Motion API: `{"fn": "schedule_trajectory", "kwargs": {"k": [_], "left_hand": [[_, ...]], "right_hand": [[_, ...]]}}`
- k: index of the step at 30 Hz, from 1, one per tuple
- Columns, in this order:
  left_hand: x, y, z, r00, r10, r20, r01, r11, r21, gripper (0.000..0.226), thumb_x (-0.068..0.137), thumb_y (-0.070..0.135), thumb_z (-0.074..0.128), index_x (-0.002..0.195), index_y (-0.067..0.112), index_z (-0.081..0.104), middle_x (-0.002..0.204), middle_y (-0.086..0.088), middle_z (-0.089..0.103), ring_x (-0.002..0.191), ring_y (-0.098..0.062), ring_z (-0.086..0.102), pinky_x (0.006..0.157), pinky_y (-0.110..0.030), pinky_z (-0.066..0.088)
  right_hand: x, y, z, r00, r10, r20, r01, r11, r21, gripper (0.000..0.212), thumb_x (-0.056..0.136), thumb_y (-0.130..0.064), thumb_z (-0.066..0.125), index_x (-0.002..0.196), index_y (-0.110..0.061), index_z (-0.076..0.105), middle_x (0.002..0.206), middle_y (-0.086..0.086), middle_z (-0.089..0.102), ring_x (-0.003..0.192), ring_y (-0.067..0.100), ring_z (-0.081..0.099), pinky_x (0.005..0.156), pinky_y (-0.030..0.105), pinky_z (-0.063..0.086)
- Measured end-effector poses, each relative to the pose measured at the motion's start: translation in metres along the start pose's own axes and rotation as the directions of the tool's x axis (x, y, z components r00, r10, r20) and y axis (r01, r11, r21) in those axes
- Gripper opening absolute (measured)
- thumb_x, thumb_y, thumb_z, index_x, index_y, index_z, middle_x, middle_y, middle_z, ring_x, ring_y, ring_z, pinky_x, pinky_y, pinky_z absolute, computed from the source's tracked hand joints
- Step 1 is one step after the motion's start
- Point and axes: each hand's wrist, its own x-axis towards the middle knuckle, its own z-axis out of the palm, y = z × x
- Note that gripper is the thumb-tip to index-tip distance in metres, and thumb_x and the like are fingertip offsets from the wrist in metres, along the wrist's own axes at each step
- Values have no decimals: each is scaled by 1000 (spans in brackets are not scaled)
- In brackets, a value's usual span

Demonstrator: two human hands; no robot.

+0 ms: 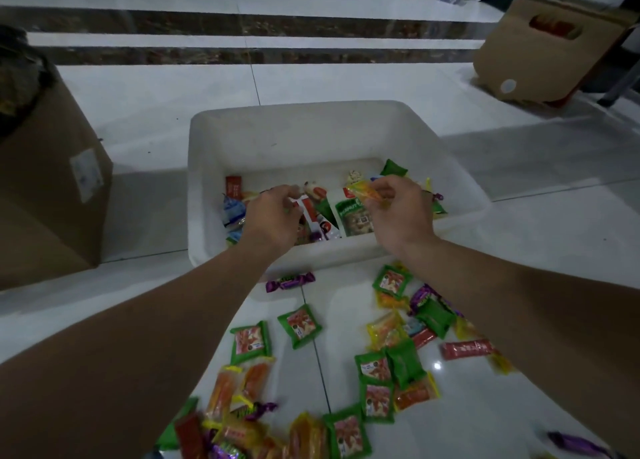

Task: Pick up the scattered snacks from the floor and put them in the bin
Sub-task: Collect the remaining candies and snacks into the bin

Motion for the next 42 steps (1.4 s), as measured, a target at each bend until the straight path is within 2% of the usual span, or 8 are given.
{"fn": "schedule_trajectory", "kwargs": {"k": [6,10,15,19,24,28,32,42], "left_hand": [[-20,17,-7,996,80,43,-84,990,113,34,92,19,60,126,18,59,126,-3,61,103,-18,60,85,-19,40],[-35,37,1,983,162,82,-173,972,158,38,91,26,62,128,21,57,130,-2,59,110,-17,56,85,-17,36],[-52,75,27,949,275,154,-301,937,178,44,90,30,62,132,20,54,130,-8,58,115,-25,54,94,-27,39],[-75,114,64,901,370,227,-407,902,142,45,89,33,62,132,22,54,134,-6,56,118,-24,52,92,-25,37],[-118,140,124,818,437,374,-485,874,39,48,91,35,60,136,24,49,141,0,49,130,-20,44,106,-27,30],[-163,148,178,778,412,474,-450,892,-37,50,91,37,59,138,23,48,144,0,46,132,-17,41,104,-21,26],[-199,151,224,755,325,569,-334,938,-93,50,90,41,59,136,24,49,138,-1,52,123,-18,51,103,-26,35],[-244,145,302,609,332,721,-426,903,-56,59,86,40,65,140,33,42,141,1,48,128,-20,43,105,-37,38]], "right_hand": [[-7,14,-14,993,-110,35,113,990,-86,40,82,-25,74,119,-12,66,116,7,65,109,23,58,95,39,48],[-27,29,-47,990,-125,59,130,988,-88,44,84,-30,71,125,-15,61,120,7,61,113,25,54,96,35,45],[-65,65,-101,998,17,60,-2,971,-240,56,89,-41,62,139,-21,45,141,3,46,130,22,40,107,35,34],[-103,108,-146,988,149,36,-131,944,-302,61,89,-44,60,143,-24,39,145,3,40,133,22,37,110,39,33],[-155,154,-192,944,329,-21,-318,892,-321,68,87,-46,63,145,-23,36,144,3,41,130,22,40,108,41,35],[-196,184,-219,884,457,-100,-467,847,-252,66,84,-45,65,142,-22,42,136,4,48,126,24,44,105,38,37],[-227,212,-232,850,516,-106,-524,810,-263,64,78,-66,52,131,-29,47,124,-2,56,117,21,50,95,39,45],[-265,252,-248,797,589,-134,-602,760,-245,66,88,-45,63,144,-22,37,140,4,45,128,20,42,101,33,37]]}}
